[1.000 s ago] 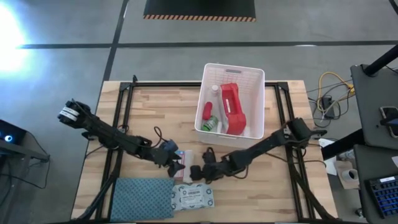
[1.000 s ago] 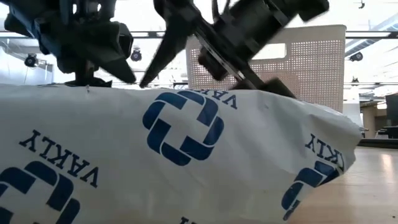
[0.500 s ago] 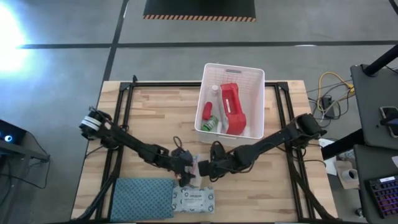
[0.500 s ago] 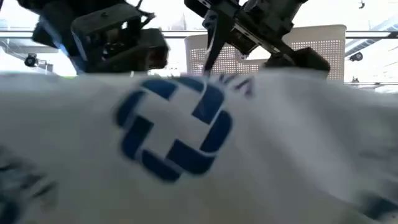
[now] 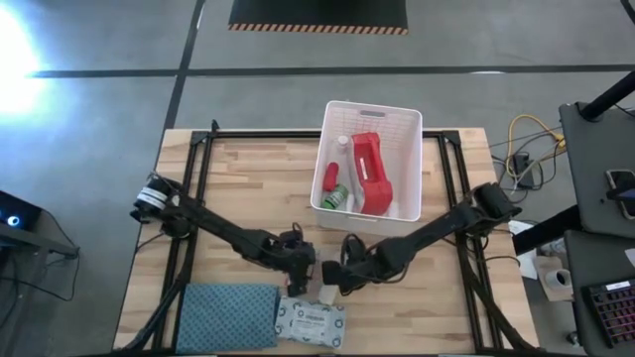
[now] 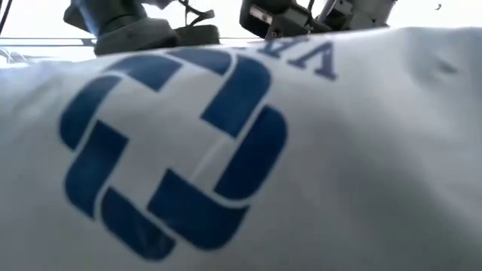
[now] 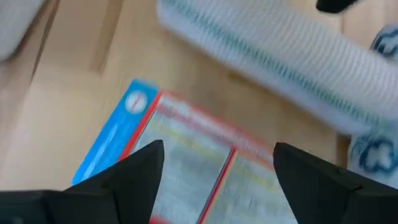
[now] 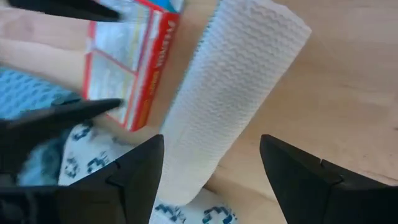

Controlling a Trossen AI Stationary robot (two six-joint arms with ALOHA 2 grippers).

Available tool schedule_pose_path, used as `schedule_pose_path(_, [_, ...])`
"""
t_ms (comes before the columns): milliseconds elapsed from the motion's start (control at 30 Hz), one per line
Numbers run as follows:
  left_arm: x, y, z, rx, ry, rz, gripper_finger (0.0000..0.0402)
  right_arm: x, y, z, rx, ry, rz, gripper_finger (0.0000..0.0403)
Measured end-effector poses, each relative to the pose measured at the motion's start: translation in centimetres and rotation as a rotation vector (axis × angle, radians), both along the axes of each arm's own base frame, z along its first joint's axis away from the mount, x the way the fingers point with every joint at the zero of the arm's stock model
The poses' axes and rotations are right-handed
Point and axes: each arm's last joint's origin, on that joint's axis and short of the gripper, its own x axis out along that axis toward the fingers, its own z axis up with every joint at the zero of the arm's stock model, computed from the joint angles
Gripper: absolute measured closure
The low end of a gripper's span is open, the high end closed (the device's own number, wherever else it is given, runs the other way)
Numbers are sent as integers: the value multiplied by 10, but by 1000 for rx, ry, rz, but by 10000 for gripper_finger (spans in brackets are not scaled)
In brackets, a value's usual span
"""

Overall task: Pick & place medical supplies in basket/bin
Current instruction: Put the light brown bandage into the white bin

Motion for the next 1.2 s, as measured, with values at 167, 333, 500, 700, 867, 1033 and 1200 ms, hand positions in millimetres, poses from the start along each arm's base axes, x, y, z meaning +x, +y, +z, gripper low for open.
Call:
schedule_pose_path(167, [-29,11,4,-41,12,67,121,10,-4,-16,37,4,-41,147])
schedule_pose_path(333, [-66,26,12,-57,-32,171,121,23,-9,-27,117,-19,-49,147])
schedule_pose_path(500, [-109,44,15,-95,-98,287,121,24,-15,-27,122,-5,-91,147])
schedule_pose_path(700, [-146,58,19,-170,-189,353,121,33,-22,-48,143,20,-124,147])
schedule_pose_path(867, [-160,64,32,-203,-280,369,121,35,-24,-51,163,30,-131,153])
schedule_pose_path(1033, [-166,68,41,-191,-352,390,121,31,-26,-35,47,61,-124,211])
schedule_pose_path(1200, [-167,70,43,-121,-377,387,121,32,-20,6,-127,-66,-67,307])
